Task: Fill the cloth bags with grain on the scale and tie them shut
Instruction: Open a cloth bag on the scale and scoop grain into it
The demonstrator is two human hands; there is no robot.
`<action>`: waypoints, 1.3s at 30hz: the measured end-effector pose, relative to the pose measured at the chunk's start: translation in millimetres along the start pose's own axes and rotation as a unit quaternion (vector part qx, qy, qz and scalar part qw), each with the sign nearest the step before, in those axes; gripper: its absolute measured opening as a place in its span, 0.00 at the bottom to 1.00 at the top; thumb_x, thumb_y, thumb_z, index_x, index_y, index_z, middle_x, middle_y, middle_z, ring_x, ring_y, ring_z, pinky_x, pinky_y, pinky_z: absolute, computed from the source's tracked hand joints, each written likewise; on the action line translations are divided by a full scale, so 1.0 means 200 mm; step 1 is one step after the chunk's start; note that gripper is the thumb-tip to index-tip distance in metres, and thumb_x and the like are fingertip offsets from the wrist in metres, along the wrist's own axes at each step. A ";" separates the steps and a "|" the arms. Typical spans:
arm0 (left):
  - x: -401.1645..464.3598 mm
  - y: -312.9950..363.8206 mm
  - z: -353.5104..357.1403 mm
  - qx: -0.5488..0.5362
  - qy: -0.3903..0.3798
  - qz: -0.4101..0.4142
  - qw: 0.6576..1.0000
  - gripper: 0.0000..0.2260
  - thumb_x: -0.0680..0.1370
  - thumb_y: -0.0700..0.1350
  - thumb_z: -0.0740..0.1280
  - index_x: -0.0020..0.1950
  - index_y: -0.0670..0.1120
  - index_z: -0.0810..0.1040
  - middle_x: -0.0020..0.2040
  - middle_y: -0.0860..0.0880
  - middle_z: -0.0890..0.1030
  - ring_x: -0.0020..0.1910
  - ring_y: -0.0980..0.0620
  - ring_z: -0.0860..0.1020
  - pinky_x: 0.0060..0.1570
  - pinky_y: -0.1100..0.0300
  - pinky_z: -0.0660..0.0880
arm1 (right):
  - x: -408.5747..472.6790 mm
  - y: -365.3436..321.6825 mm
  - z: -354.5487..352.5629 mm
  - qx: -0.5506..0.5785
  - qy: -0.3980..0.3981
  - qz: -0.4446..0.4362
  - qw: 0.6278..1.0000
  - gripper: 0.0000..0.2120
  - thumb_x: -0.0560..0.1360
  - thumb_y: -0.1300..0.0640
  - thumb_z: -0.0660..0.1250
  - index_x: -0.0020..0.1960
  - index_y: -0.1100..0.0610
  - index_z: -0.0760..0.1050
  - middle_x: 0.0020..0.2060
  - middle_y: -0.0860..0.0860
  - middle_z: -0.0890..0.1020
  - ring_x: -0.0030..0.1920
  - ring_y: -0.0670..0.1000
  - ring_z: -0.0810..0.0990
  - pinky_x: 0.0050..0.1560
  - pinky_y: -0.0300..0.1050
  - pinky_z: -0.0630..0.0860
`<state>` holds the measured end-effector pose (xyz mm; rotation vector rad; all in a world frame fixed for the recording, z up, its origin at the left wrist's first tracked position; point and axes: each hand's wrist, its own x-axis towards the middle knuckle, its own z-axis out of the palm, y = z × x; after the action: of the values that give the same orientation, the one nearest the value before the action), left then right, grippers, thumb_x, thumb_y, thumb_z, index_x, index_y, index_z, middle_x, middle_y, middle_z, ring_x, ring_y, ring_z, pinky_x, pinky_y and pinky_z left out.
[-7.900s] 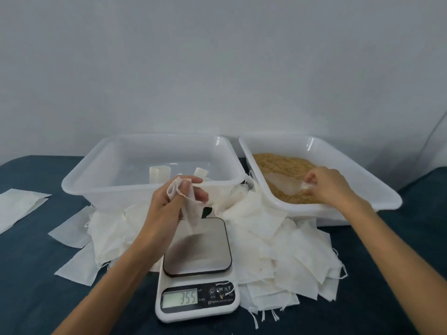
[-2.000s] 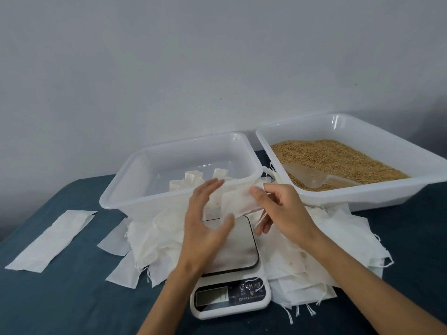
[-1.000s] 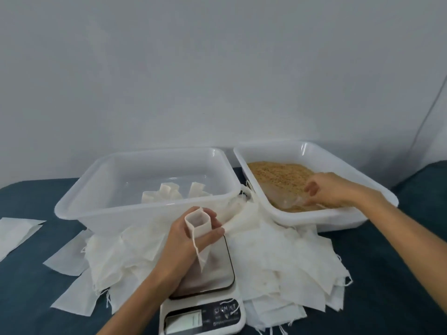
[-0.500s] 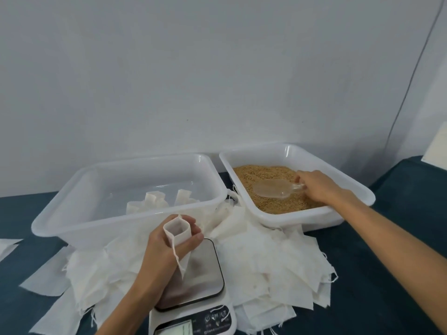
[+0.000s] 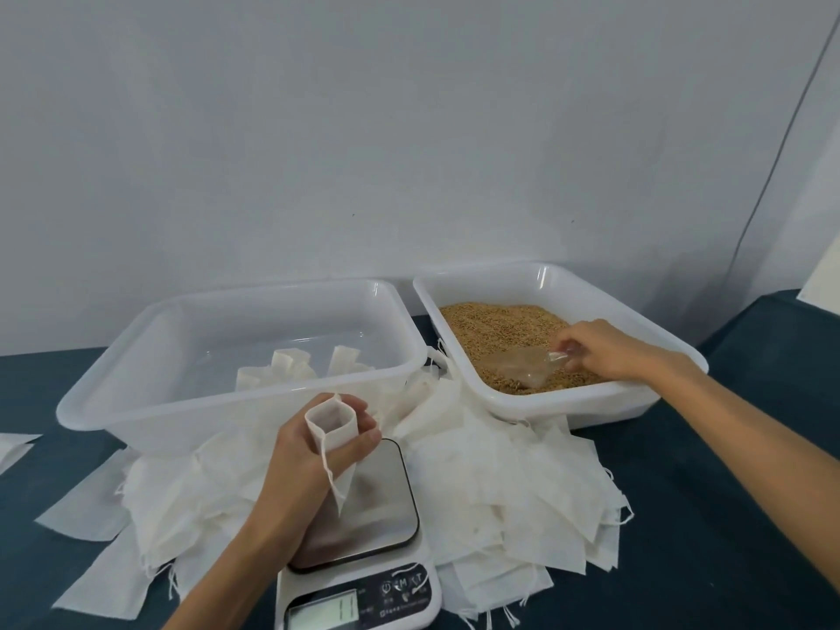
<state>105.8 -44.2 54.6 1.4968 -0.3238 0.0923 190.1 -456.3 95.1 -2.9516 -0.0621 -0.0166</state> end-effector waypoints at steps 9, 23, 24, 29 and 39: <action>-0.01 0.00 0.00 -0.009 -0.010 -0.011 1.000 0.14 0.66 0.43 0.79 0.49 0.44 0.83 0.45 0.43 0.85 0.43 0.53 0.83 0.44 0.66 0.78 | -0.01 0.08 0.03 0.066 -0.001 0.043 0.997 0.05 0.82 0.57 0.64 0.56 0.57 0.76 0.52 0.54 0.82 0.53 0.55 0.80 0.58 0.54 0.76; -0.01 -0.03 0.01 -0.002 -0.015 -0.023 1.000 0.13 0.66 0.46 0.79 0.49 0.48 0.84 0.46 0.44 0.85 0.48 0.48 0.84 0.48 0.60 0.80 | -0.02 0.02 0.03 0.032 0.062 0.038 0.997 0.10 0.79 0.55 0.70 0.58 0.58 0.77 0.56 0.53 0.82 0.56 0.53 0.80 0.60 0.51 0.76; -0.01 -0.03 0.01 -0.002 -0.019 -0.023 1.000 0.13 0.66 0.47 0.79 0.49 0.48 0.84 0.47 0.45 0.85 0.47 0.49 0.84 0.48 0.60 0.79 | -0.03 0.02 0.03 0.040 0.076 0.034 0.996 0.09 0.79 0.56 0.70 0.57 0.58 0.77 0.56 0.53 0.83 0.56 0.52 0.80 0.60 0.51 0.77; -0.01 -0.04 0.00 0.011 -0.039 -0.022 0.999 0.15 0.68 0.46 0.81 0.51 0.47 0.83 0.47 0.45 0.85 0.46 0.49 0.84 0.50 0.55 0.77 | -0.08 -0.06 0.00 0.077 0.159 0.000 0.984 0.05 0.78 0.59 0.70 0.54 0.57 0.78 0.51 0.51 0.83 0.54 0.51 0.81 0.58 0.51 0.77; -0.02 -0.03 0.03 -0.001 -0.059 -0.025 0.998 0.11 0.71 0.39 0.79 0.51 0.46 0.83 0.47 0.45 0.85 0.46 0.51 0.83 0.48 0.61 0.79 | -0.32 -0.62 -0.07 0.114 0.105 -0.235 0.960 0.12 0.80 0.60 0.68 0.61 0.49 0.79 0.52 0.39 0.80 0.55 0.35 0.77 0.54 0.28 0.70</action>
<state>102.2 -49.2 48.4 1.5099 -0.3805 -0.0362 120.8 -340.0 130.6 -2.6161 -0.6815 -0.3622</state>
